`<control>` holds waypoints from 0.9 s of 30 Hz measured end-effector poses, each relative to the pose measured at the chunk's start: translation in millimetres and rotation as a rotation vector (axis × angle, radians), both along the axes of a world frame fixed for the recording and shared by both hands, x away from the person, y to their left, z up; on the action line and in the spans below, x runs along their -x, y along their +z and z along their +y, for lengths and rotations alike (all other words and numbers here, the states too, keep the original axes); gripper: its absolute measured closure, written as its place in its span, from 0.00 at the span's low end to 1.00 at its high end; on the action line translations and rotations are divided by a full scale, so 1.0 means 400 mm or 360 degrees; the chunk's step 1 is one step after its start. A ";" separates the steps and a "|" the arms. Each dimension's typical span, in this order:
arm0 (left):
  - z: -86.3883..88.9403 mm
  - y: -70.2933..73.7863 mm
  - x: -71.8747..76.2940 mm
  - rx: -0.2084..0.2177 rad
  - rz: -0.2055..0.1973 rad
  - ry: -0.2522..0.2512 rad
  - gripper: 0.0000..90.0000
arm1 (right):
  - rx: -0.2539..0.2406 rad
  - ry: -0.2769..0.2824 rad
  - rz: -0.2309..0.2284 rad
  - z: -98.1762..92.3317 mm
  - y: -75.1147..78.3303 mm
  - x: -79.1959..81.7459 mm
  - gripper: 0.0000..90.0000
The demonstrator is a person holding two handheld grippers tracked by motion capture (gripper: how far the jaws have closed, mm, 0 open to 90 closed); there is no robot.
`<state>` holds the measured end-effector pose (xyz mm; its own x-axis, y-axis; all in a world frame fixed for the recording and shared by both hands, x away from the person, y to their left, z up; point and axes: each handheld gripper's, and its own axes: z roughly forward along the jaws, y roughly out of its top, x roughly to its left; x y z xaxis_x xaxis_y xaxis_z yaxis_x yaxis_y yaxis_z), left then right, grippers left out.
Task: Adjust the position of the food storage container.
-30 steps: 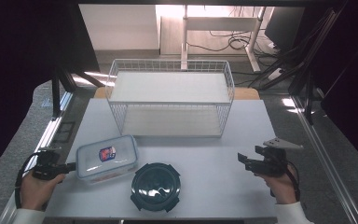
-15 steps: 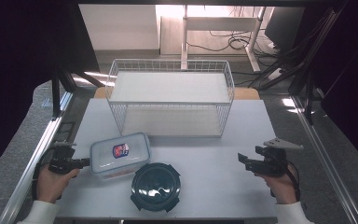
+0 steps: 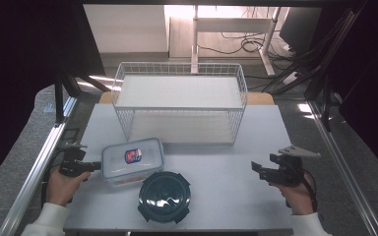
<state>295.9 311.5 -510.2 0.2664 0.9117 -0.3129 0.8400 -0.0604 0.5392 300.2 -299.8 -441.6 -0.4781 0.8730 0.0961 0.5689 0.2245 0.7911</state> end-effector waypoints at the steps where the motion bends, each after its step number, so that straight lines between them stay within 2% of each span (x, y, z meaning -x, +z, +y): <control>1: -0.003 0.000 -0.005 -0.0002 -0.0002 0.0001 1.00 | 0.0000 0.0000 0.0000 0.000 0.000 0.000 0.22; 9: -0.040 0.002 -0.040 0.0004 0.0000 -0.0033 1.00 | 0.0002 -0.0003 0.0002 -0.001 -0.003 -0.002 0.22; 14: -0.079 0.005 -0.062 -0.0003 -0.0005 -0.0073 1.00 | 0.0000 -0.0003 0.0004 -0.003 -0.002 -0.002 0.23; 17: -0.102 0.004 -0.075 0.0023 -0.0007 -0.0093 1.00 | -0.0004 0.0000 0.0005 -0.004 -0.003 -0.002 0.23; 24: -0.156 0.013 -0.101 0.0001 -0.0021 -0.0145 1.00 | -0.0001 0.0000 0.0017 -0.007 -0.006 -0.004 0.23; 27: -0.177 0.016 -0.111 0.0024 -0.0029 -0.0163 1.00 | 0.0000 -0.0001 0.0015 -0.006 -0.006 -0.004 0.23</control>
<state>340.4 240.5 -503.8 0.3638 0.8745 -0.3206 0.8199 -0.1373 0.5559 301.8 -302.4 -443.9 -0.4768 0.8732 0.1009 0.5766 0.2241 0.7857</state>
